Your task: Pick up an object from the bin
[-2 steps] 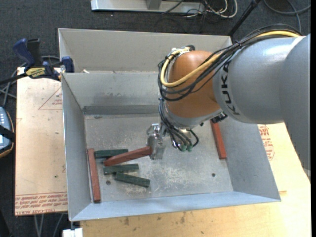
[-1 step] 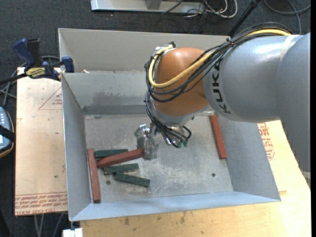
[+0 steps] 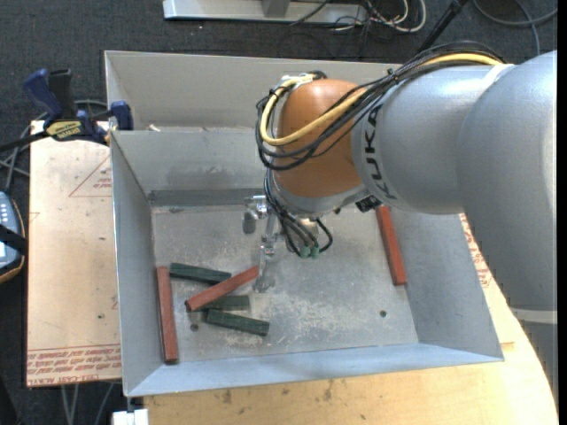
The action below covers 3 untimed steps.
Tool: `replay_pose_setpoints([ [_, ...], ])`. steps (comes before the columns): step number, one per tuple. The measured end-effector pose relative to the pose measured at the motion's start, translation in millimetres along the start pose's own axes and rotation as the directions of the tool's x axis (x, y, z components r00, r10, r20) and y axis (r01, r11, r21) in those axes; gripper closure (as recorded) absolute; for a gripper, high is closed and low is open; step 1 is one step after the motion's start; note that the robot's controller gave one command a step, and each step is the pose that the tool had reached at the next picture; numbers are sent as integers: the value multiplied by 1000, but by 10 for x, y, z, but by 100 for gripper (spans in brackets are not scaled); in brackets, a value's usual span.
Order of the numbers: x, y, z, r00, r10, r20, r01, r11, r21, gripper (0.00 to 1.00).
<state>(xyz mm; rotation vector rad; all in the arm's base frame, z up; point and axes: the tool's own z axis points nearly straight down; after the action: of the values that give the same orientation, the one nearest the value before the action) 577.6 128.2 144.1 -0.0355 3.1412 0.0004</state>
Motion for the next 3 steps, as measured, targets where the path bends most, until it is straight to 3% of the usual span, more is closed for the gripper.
replay_pose_setpoints([
  [1,2,8,-10,1000,-3,1,3,1000,0,0],
  [2,254,165,397,1000,-4,9,4,1000,-2,0],
  [3,52,198,687,998,-67,-9,67,998,-2,0],
])
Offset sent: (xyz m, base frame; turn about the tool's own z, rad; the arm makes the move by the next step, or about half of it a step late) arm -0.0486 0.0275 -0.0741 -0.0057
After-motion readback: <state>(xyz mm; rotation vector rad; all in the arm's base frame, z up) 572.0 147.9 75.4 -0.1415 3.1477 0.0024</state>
